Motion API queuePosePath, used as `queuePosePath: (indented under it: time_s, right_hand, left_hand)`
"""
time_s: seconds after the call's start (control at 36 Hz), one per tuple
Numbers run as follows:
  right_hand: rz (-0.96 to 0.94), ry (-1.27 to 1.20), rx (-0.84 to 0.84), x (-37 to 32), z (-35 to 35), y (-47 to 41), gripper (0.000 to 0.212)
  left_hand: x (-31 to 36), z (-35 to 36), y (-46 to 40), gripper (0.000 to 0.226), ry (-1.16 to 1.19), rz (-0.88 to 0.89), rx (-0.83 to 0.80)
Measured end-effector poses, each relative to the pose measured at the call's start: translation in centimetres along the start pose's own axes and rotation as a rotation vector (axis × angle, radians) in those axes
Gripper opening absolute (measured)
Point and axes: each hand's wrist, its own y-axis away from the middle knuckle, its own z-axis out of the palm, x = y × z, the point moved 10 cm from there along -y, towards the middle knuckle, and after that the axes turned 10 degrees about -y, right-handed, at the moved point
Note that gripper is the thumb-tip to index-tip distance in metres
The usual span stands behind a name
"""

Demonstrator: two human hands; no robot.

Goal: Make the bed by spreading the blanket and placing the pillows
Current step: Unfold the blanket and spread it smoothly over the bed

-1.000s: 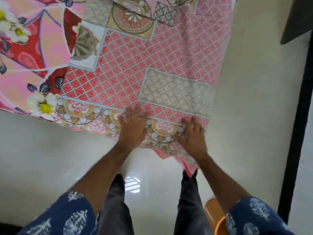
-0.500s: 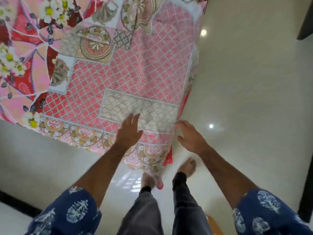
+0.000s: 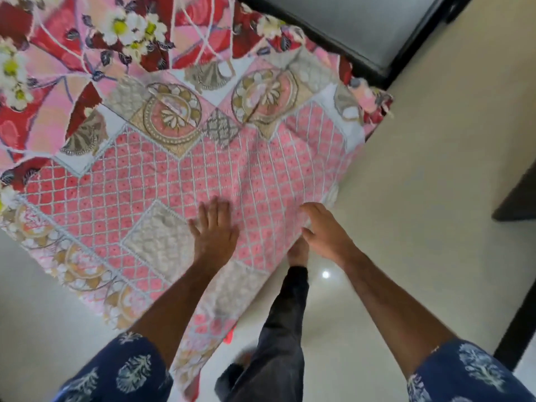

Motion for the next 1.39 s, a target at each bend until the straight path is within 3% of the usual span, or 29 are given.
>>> queuePosePath:
  time_s: [0.28, 0.47, 0.61, 0.72, 0.86, 1.06, 1.19, 1.31, 1.39]
  right_hand:
    - [-0.173, 0.261, -0.081, -0.2, -11.2, -16.0, 0.036]
    - [-0.207, 0.479, 0.024, 1.5, -21.3, -23.8, 0.059]
    - [-0.295, 0.542, -0.025, 2.2, -25.1, -28.2, 0.071]
    - [-0.43, 0.586, -0.085, 1.4, -25.5, -29.6, 0.089]
    - [-0.526, 0.641, -0.13, 0.8, -25.6, -29.8, 0.091]
    - [-0.846, 0.847, -0.188, -2.4, -24.7, -30.4, 0.055]
    - [-0.907, 0.888, -0.19, -7.2, -23.9, -32.1, 0.023]
    - [-0.95, 0.843, -0.2, -12.8, -21.5, -33.7, 0.034]
    - [-0.996, 0.867, -0.298, -15.4, -17.4, -34.7, 0.056]
  left_hand:
    - [4.9, -4.8, -13.0, 0.076, 0.178, -0.265, 0.043]
    - [9.2, -8.1, -19.3, 0.077, 0.241, -0.404, -0.024]
    - [12.0, -9.2, -21.9, 0.084, 0.221, -0.532, -0.102]
    - [12.4, -8.8, -22.4, 0.091, 0.191, -0.611, -0.149]
    - [12.2, -9.3, -22.6, 0.086, 0.207, -0.697, -0.221]
    - [12.5, -10.2, -22.4, 0.088, 0.304, -0.75, -0.223]
    - [12.5, -10.5, -22.0, 0.092, 0.348, -0.759, -0.174]
    - [12.6, -10.6, -21.6, 0.099, 0.393, -0.785, -0.118]
    - [11.9, -10.8, -21.2, 0.108, 0.436, -0.848, -0.059]
